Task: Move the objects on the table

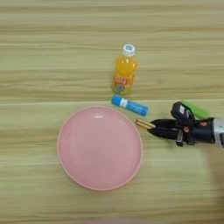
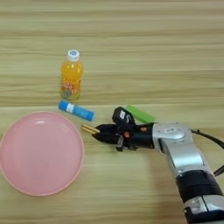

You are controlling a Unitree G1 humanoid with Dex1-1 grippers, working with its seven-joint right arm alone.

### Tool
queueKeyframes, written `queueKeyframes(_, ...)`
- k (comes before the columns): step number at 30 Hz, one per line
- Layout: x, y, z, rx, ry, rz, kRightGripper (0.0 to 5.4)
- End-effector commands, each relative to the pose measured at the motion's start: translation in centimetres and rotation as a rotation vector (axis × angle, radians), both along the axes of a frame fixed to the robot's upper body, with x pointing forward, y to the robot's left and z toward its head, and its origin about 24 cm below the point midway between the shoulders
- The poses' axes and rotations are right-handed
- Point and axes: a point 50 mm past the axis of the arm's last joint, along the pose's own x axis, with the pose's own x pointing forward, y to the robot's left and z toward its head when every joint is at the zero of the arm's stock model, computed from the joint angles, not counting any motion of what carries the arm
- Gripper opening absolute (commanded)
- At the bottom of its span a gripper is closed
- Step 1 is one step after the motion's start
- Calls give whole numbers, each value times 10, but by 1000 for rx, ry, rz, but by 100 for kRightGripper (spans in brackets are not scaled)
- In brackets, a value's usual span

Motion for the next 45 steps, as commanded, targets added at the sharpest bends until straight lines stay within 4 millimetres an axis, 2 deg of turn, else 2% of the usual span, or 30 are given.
queueKeyframes(1,13,5,42,11,-176,35,90)
queueKeyframes(5,7,21,63,58,-249,106,90)
queueKeyframes(9,-4,47,90,189,-342,204,90)
queueKeyframes(15,-9,70,100,255,-378,263,90)
queueKeyframes(24,5,116,71,267,-292,288,90)
queueKeyframes(31,8,138,53,233,-250,319,90)
queueKeyframes(39,3,137,29,107,-184,361,90)
queueKeyframes(45,1,136,21,74,-161,378,90)
